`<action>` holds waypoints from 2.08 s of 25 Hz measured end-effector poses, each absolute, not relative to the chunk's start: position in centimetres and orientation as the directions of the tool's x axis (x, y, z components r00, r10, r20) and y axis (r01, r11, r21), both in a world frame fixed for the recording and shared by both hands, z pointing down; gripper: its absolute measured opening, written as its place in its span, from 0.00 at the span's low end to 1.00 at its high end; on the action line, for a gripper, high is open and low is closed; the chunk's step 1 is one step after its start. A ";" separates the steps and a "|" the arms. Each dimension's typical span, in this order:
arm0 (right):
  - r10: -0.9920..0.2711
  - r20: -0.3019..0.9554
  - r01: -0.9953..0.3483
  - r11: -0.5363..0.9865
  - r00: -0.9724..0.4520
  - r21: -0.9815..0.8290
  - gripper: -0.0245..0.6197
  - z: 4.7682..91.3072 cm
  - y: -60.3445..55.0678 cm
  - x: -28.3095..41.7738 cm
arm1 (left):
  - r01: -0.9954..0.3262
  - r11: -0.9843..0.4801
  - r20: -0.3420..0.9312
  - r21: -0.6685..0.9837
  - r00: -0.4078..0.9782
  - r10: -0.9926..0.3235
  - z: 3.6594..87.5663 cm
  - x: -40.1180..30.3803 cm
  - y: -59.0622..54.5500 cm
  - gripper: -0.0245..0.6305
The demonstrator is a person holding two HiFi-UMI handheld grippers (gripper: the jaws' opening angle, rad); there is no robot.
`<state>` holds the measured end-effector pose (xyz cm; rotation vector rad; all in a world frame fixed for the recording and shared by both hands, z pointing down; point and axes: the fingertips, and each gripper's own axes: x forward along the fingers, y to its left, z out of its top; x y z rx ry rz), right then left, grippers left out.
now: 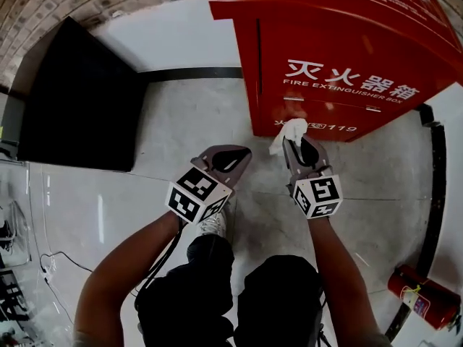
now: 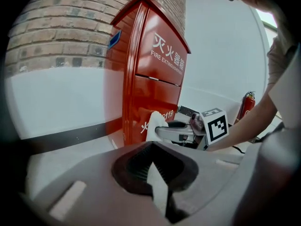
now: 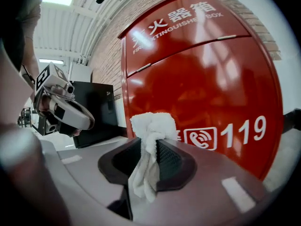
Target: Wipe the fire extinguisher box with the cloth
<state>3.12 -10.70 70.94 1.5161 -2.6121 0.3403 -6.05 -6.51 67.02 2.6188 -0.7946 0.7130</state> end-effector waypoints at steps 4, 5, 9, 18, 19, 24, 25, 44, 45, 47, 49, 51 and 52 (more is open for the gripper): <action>-0.795 0.196 -0.819 0.561 -0.574 -0.125 0.21 71.6 -10.9 -1.5 | -0.616 -0.770 0.555 0.168 0.704 -0.443 68.0 -7.7 -6.6 0.04; -0.781 0.197 -0.805 0.582 -0.593 -0.116 0.21 71.8 -11.0 -2.5 | -0.621 -0.765 0.558 0.171 0.701 -0.444 68.2 -8.0 -6.7 0.04; -0.721 0.230 -0.750 0.657 -0.654 -0.074 0.21 73.4 -10.9 -6.0 | -0.624 -0.761 0.570 0.175 0.694 -0.439 68.7 -9.2 -6.7 0.04; -0.677 0.315 -0.665 0.729 -0.666 0.161 0.21 75.0 -10.5 -5.4 | -0.602 -0.776 0.575 0.186 0.708 -0.410 69.0 -8.5 -6.5 0.04; -0.689 0.318 -0.675 0.717 -0.651 0.173 0.21 75.0 -10.5 -4.4 | -0.594 -0.782 0.572 0.188 0.713 -0.405 68.9 -8.1 -6.5 0.04; -0.754 0.339 -0.735 0.643 -0.562 0.213 0.21 74.9 -11.0 1.1 | -0.573 -0.798 0.558 0.188 0.731 -0.393 68.7 -6.5 -6.3 0.04; -0.762 0.343 -0.741 0.634 -0.549 0.224 0.21 74.9 -11.0 2.1 | -0.568 -0.801 0.557 0.187 0.734 -0.390 68.7 -6.2 -6.2 0.04; -0.923 0.354 -0.963 0.217 -0.150 0.158 0.21 76.1 -9.0 24.4 | -0.508 -0.848 0.558 0.151 0.752 -0.351 67.5 -0.9 -3.9 0.04; -0.923 0.361 -0.968 0.201 -0.136 0.150 0.21 76.2 -9.0 25.0 | -0.503 -0.852 0.557 0.148 0.754 -0.348 67.4 -0.3 -3.9 0.04; -0.920 0.378 -0.974 0.175 -0.109 0.146 0.21 76.2 -8.8 26.3 | -0.487 -0.862 0.554 0.142 0.761 -0.338 67.1 0.9 -3.6 0.04; -0.917 0.392 -0.979 0.140 -0.072 0.146 0.21 75.9 -8.5 27.7 | -0.470 -0.873 0.550 0.134 0.768 -0.329 66.6 2.1 -3.2 0.04; -0.918 0.395 -0.989 0.083 -0.026 0.126 0.21 75.3 -8.0 29.4 | -0.460 -0.879 0.544 0.123 0.772 -0.328 66.0 3.0 -3.0 0.04; -0.919 0.394 -0.993 0.051 -0.006 0.105 0.20 74.9 -7.6 30.3 | -0.459 -0.880 0.541 0.119 0.773 -0.331 65.7 3.3 -2.9 0.04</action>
